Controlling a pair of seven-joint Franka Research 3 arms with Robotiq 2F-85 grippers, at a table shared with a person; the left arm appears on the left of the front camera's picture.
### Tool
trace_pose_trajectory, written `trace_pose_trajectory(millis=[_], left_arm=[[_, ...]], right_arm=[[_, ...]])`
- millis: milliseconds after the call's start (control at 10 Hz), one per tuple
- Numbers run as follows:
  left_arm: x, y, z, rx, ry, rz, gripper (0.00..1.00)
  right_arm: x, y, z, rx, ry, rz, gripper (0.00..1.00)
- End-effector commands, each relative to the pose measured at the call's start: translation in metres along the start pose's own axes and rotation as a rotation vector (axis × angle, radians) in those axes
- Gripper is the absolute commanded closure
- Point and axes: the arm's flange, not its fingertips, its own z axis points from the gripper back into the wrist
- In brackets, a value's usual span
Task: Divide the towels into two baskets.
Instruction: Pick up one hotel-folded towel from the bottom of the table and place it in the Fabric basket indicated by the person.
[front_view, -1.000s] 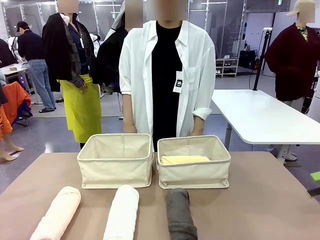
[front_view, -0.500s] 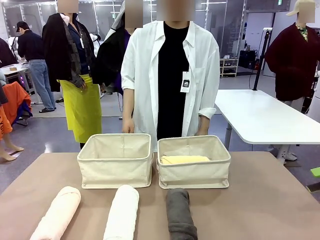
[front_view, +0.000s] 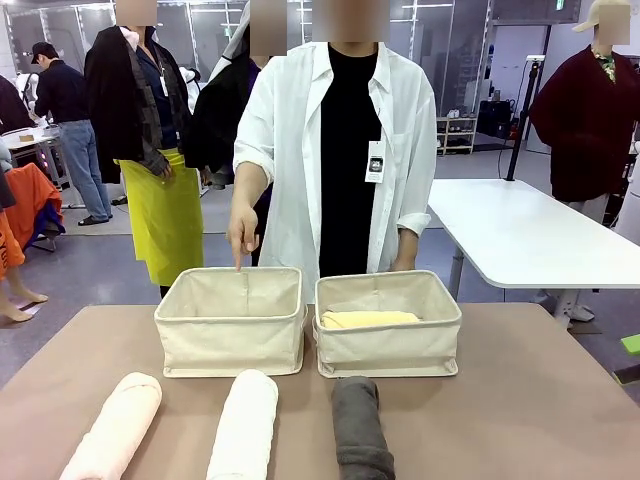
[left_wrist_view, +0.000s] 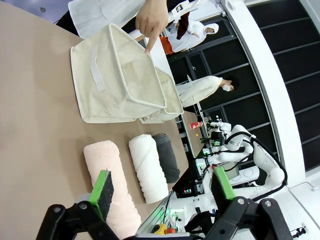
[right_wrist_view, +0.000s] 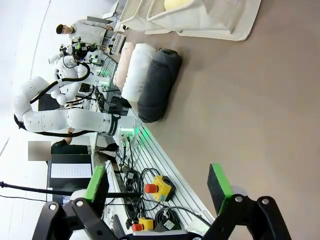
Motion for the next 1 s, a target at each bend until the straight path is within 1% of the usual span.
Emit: trace_pose_trajectory(millis=[0, 400, 500, 600, 700, 900], left_arm=[[-0.001, -0.002, 0.003, -0.011, -0.002, -0.005, 0.00], [0.000, 0.000, 0.000, 0.000, 0.000, 0.000, 0.00], [0.006, -0.022, -0.012, 0.042, 0.099, -0.079, 0.00], [0.007, -0.044, -0.029, 0.071, 0.204, -0.122, 0.00], [0.006, -0.065, -0.051, 0.112, 0.310, -0.172, 0.00], [0.004, -0.100, -0.109, 0.256, 0.530, -0.271, 0.00]], right_arm=[[-0.002, 0.003, -0.002, -0.013, -0.010, -0.006, 0.00], [-0.002, 0.003, -0.002, -0.013, -0.010, -0.006, 0.00], [-0.002, 0.003, -0.002, -0.013, -0.010, -0.006, 0.00], [-0.002, 0.003, -0.002, -0.013, -0.010, -0.006, 0.00], [-0.002, 0.003, -0.002, -0.013, -0.010, -0.006, 0.00], [-0.002, 0.003, -0.002, -0.013, -0.010, -0.006, 0.00]])
